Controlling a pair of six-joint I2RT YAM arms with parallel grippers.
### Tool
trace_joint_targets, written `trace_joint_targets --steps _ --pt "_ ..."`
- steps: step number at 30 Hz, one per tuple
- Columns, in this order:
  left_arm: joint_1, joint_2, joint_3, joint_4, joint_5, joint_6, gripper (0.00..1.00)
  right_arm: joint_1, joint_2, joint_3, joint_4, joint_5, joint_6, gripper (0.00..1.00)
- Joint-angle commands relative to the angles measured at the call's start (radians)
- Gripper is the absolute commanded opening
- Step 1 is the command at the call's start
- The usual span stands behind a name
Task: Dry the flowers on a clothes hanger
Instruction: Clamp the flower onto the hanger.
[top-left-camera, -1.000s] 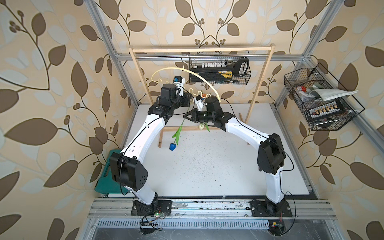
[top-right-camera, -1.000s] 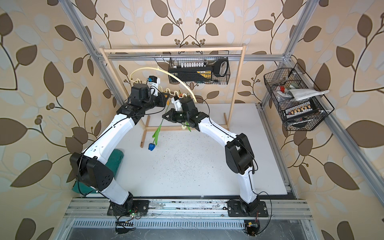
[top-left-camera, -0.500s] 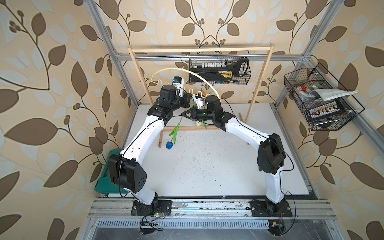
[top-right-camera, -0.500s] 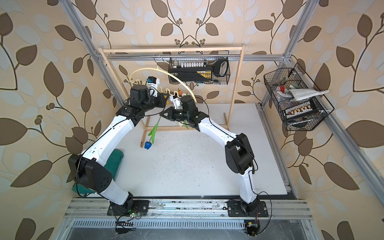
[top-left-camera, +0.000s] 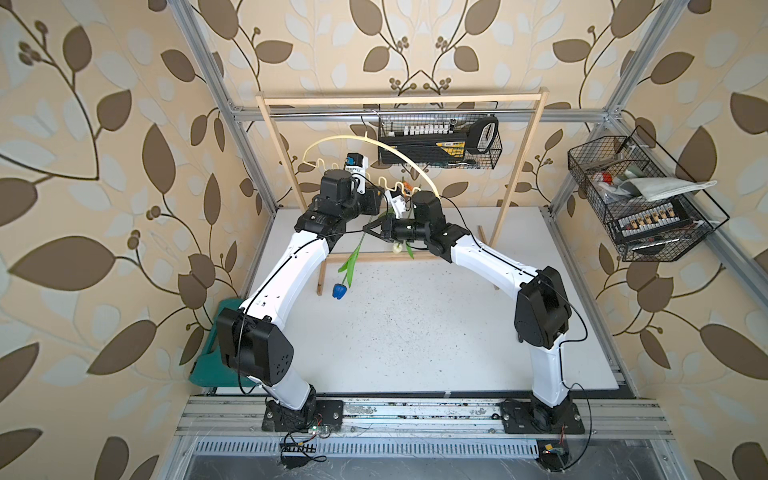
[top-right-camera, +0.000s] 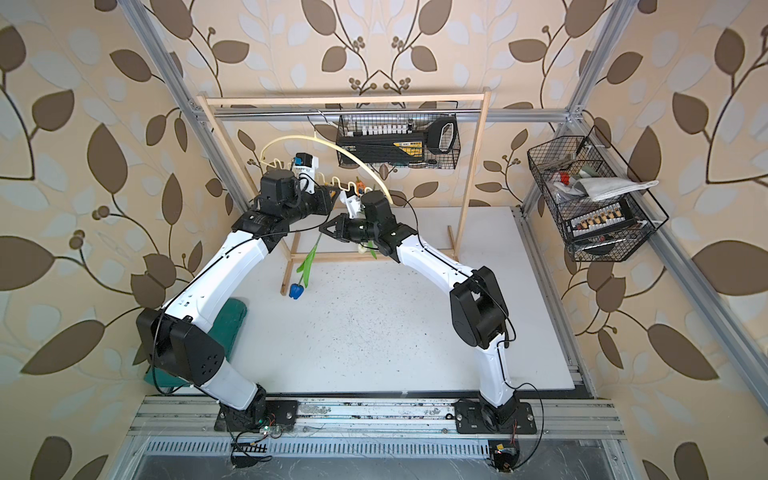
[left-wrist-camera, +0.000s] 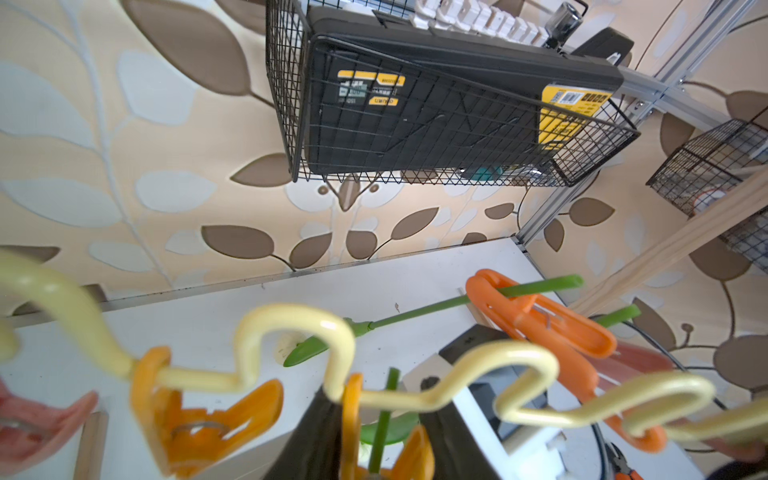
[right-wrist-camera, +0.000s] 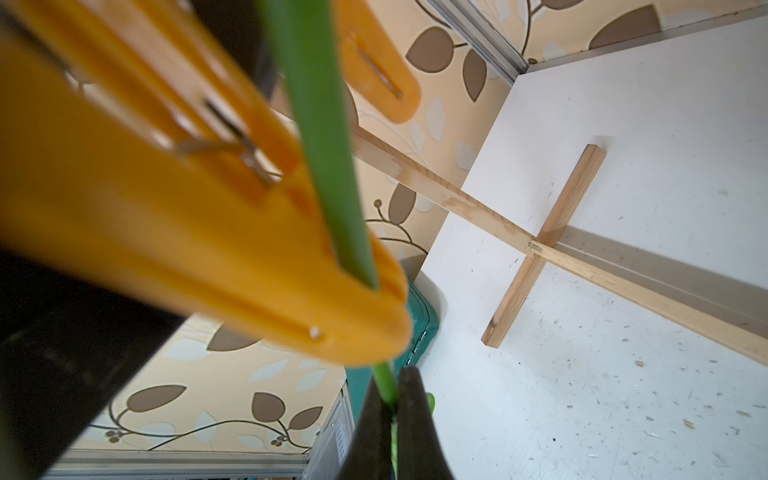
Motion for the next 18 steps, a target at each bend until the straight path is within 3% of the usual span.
trace_joint_targets --steps 1,13,18 --pt "-0.011 -0.024 -0.001 0.021 -0.004 -0.011 0.41 0.002 -0.028 -0.018 0.043 -0.029 -0.015 0.00" --pt "-0.011 -0.024 0.001 0.024 -0.004 -0.013 0.41 0.003 -0.029 -0.026 0.041 -0.036 -0.020 0.00" --pt "-0.011 -0.025 0.001 0.025 -0.003 -0.018 0.49 0.002 -0.035 -0.029 0.036 -0.036 -0.026 0.00"
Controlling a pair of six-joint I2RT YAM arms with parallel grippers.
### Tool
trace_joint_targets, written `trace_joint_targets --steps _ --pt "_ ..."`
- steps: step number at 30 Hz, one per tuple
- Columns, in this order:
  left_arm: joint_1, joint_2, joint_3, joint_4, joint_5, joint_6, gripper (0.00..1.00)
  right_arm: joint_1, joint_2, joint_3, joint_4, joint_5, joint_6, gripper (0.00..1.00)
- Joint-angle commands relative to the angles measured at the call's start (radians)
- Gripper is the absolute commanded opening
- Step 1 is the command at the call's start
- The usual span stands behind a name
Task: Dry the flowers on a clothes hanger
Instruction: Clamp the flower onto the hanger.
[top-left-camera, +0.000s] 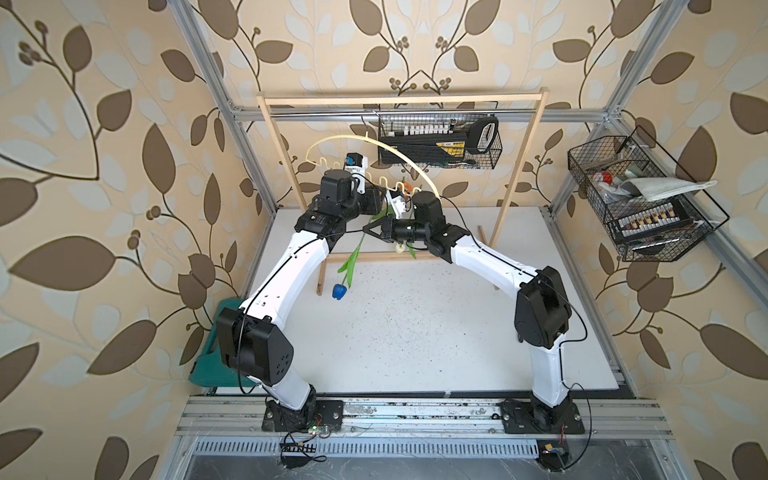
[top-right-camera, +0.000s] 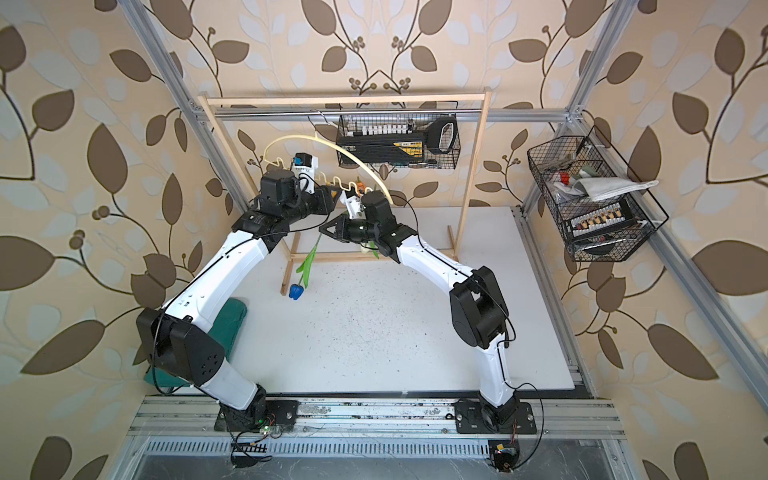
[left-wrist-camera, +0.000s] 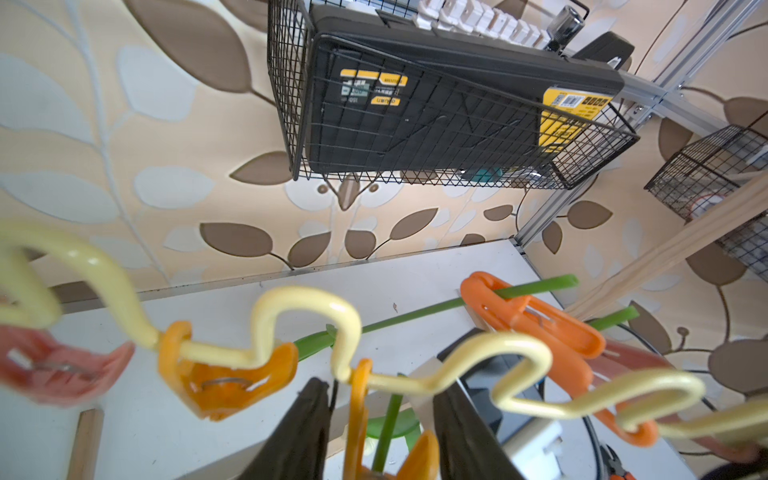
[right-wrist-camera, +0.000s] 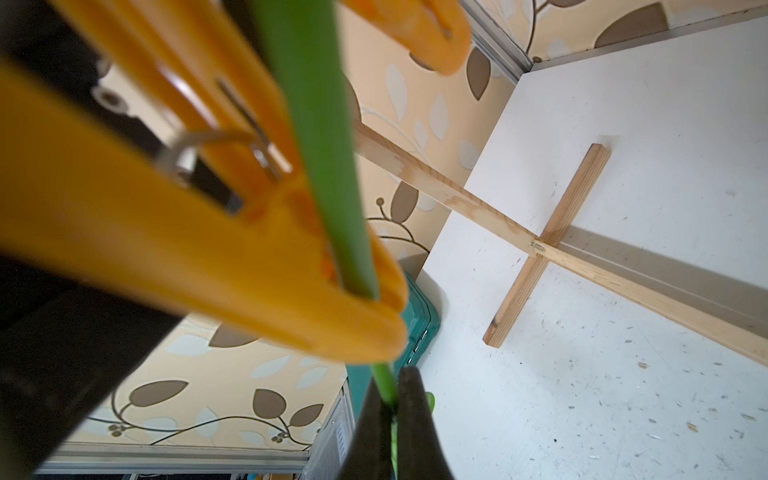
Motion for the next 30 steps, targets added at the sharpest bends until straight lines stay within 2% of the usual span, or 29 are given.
trace_joint_targets --steps 1,3,5,8,13,16,20,26,30 --pt "-0.011 -0.027 -0.001 0.026 -0.003 -0.003 0.50 0.001 -0.033 -0.019 0.020 -0.025 -0.024 0.00" --pt "-0.011 -0.030 -0.001 0.028 -0.002 -0.006 0.52 -0.001 -0.030 -0.024 0.020 -0.024 -0.023 0.00" --pt "-0.010 -0.031 0.000 0.027 -0.002 -0.004 0.53 -0.001 -0.027 -0.030 0.021 -0.024 -0.023 0.12" --pt "-0.011 -0.033 0.001 0.025 -0.002 -0.005 0.56 -0.003 -0.030 -0.040 0.022 -0.025 -0.026 0.13" --pt "-0.011 -0.041 0.001 0.019 0.001 -0.012 0.61 -0.002 -0.049 -0.080 0.024 -0.025 -0.038 0.41" --pt "-0.011 -0.047 -0.006 0.016 -0.003 -0.018 0.64 -0.002 -0.079 -0.127 0.031 -0.023 -0.049 0.53" --pt "-0.011 -0.068 -0.024 0.017 -0.014 -0.017 0.69 -0.002 -0.123 -0.182 0.036 -0.031 -0.067 0.60" --pt "-0.011 -0.094 -0.045 0.017 -0.016 -0.033 0.70 0.003 -0.172 -0.220 0.035 -0.065 -0.080 0.62" --pt "-0.011 -0.115 -0.040 -0.005 -0.016 -0.044 0.72 0.007 -0.178 -0.228 0.083 -0.153 -0.056 0.70"
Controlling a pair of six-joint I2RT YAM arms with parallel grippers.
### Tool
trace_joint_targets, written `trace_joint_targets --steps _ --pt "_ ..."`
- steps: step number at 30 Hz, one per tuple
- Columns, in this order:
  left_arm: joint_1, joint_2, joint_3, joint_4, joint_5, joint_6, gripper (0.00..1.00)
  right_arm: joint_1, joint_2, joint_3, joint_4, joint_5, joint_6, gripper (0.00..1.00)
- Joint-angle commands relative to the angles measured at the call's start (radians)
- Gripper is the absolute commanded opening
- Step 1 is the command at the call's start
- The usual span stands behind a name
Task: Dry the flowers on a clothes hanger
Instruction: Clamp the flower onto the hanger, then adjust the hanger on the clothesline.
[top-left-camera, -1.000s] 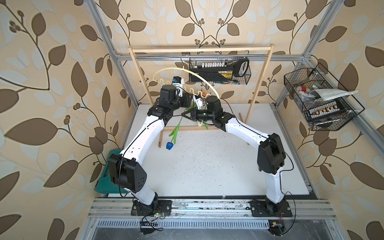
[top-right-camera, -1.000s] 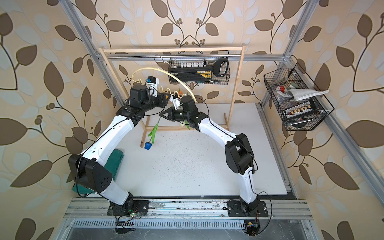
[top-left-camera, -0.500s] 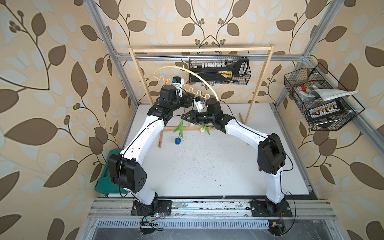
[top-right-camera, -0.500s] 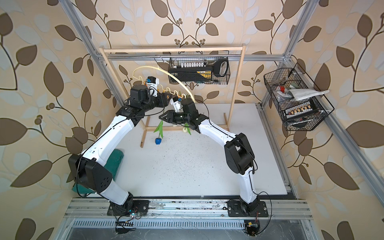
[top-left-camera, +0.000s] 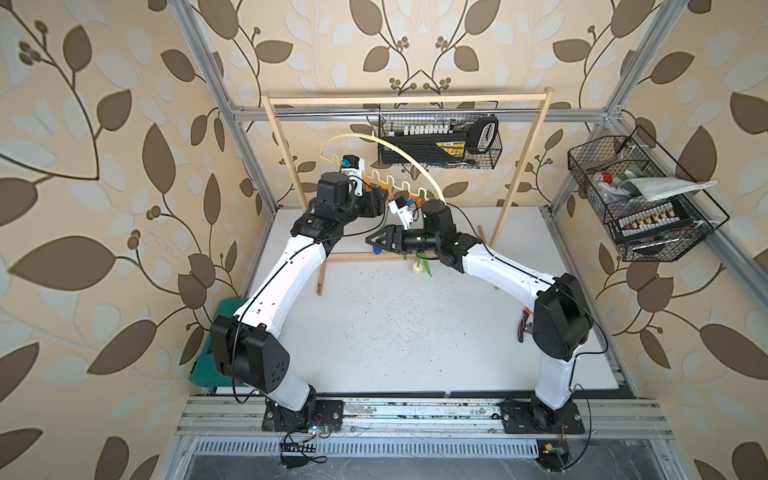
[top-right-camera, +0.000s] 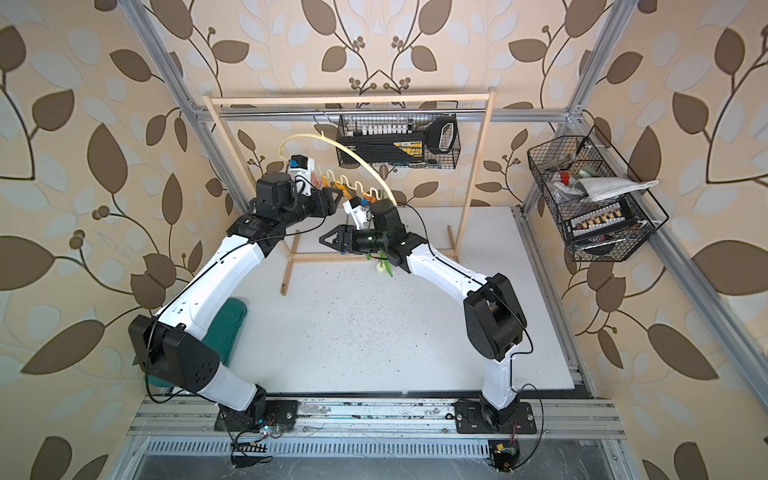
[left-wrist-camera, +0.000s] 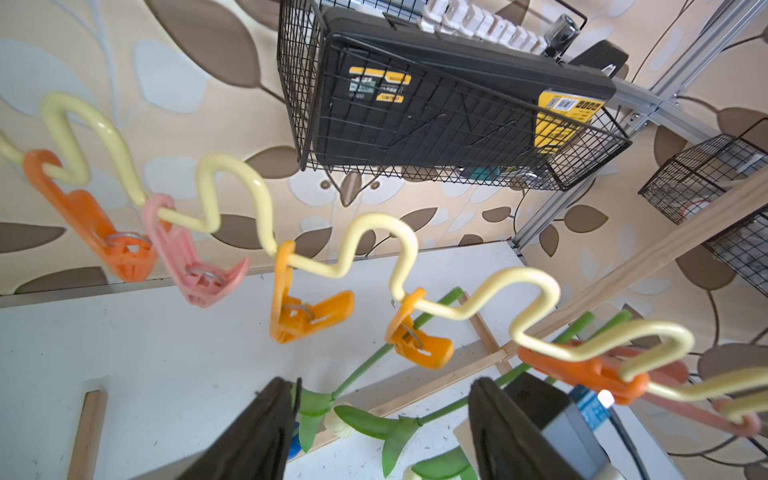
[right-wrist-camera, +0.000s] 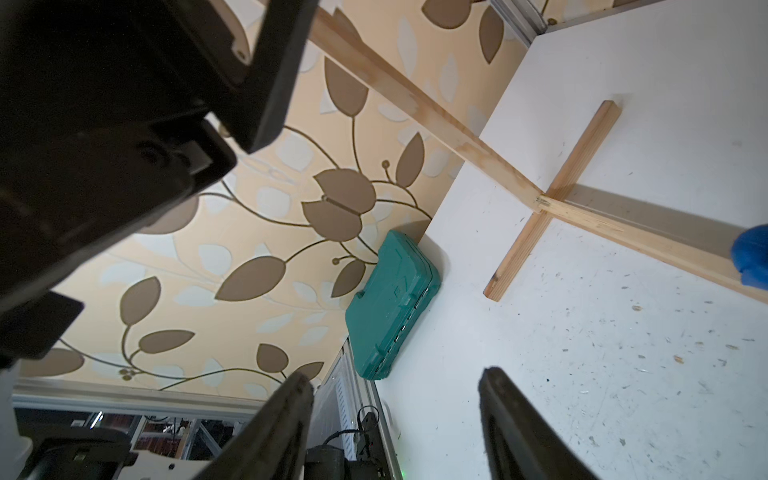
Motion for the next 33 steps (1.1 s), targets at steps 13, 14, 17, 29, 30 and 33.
trace_joint_targets --steps 13,14,17,29,30,33 --pt "-0.011 -0.167 0.021 -0.174 -0.080 -0.040 0.99 0.013 0.053 -0.115 0.671 -0.325 0.519 0.78" --pt "-0.011 -0.175 0.014 -0.176 -0.087 -0.042 0.99 0.015 0.045 -0.126 0.673 -0.330 0.521 0.78" --pt "-0.011 -0.206 -0.001 -0.192 -0.112 -0.050 0.99 0.028 0.006 -0.173 0.671 -0.343 0.509 0.77" --pt "-0.007 -0.243 0.011 -0.295 -0.201 -0.080 0.99 0.065 -0.245 -0.325 0.255 -0.352 0.173 0.77" --pt "-0.005 -0.247 0.005 -0.295 -0.209 -0.085 0.99 0.066 -0.266 -0.315 0.169 -0.339 0.114 0.77" --pt "0.006 -0.258 -0.015 -0.291 -0.215 -0.098 0.99 0.069 -0.315 -0.269 -0.116 -0.243 -0.088 0.77"
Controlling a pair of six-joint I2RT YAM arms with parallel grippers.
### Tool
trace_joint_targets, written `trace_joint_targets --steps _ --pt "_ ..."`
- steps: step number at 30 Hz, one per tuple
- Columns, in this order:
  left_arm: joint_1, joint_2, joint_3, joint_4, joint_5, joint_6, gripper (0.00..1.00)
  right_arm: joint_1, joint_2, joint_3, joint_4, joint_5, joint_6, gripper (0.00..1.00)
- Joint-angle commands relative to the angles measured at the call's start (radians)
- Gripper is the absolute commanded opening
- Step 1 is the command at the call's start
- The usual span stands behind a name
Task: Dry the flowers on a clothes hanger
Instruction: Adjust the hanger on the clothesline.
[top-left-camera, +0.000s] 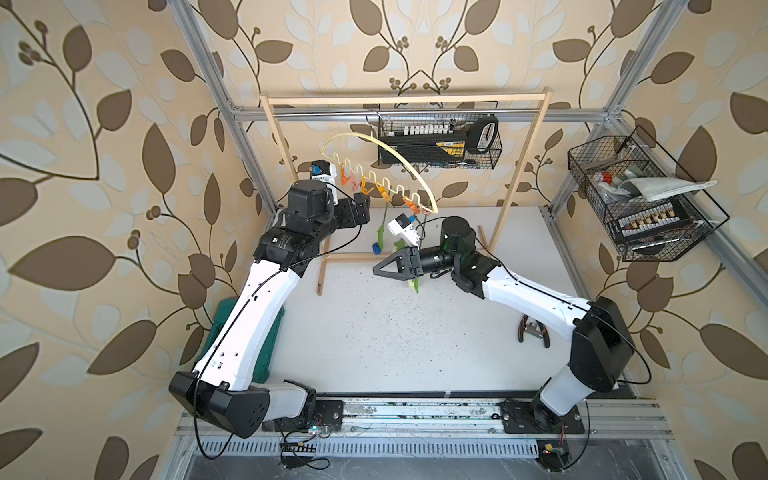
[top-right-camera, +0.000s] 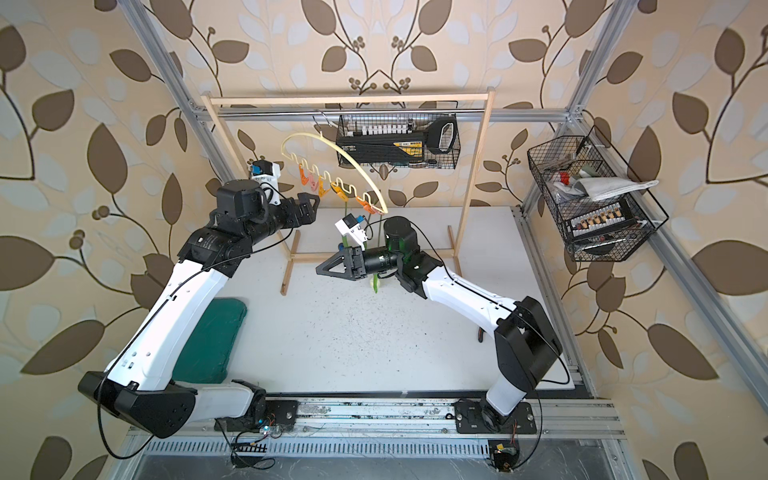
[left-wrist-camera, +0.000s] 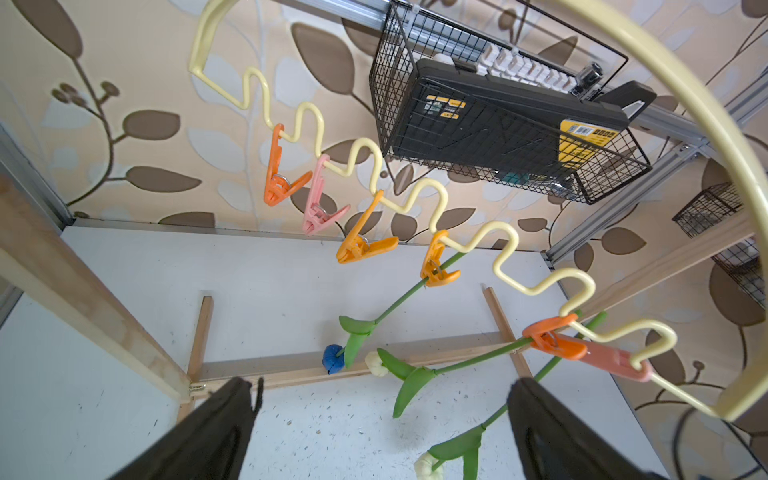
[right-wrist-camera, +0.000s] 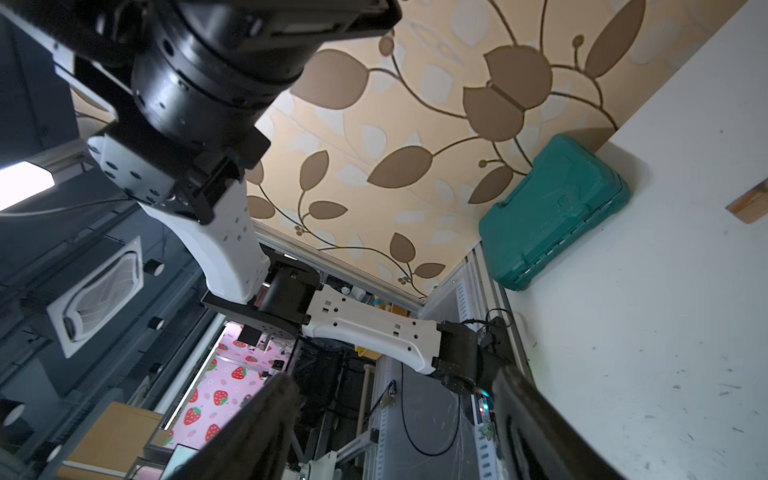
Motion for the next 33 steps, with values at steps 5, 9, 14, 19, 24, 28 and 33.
trace_joint_targets --steps 5,9,14,19,24,28,33 --pt "0.007 -0.052 -0.034 -0.009 -0.027 -0.035 0.99 -0.021 -0.075 0.110 -0.590 0.280 -0.418 0.76" --pt "0.007 -0.075 -0.045 -0.054 -0.101 -0.063 0.99 -0.100 -0.111 0.129 -0.655 0.354 -0.458 0.76" --pt "0.007 -0.129 -0.140 -0.047 -0.194 -0.007 0.99 -0.179 -0.134 0.198 -0.761 0.371 -0.523 0.76" --pt "0.007 -0.187 -0.263 -0.024 -0.350 0.023 0.99 -0.202 -0.186 0.222 -0.835 0.379 -0.562 0.79" --pt "0.032 -0.258 -0.458 0.114 -0.486 0.034 0.99 -0.203 -0.230 0.205 -0.896 0.401 -0.591 0.82" --pt "0.109 -0.327 -0.626 0.220 -0.460 0.044 0.99 -0.202 -0.289 0.177 -0.941 0.487 -0.628 0.99" --pt "0.151 -0.409 -0.812 0.394 -0.436 0.125 0.99 -0.203 -0.317 0.190 -0.971 0.560 -0.655 0.99"
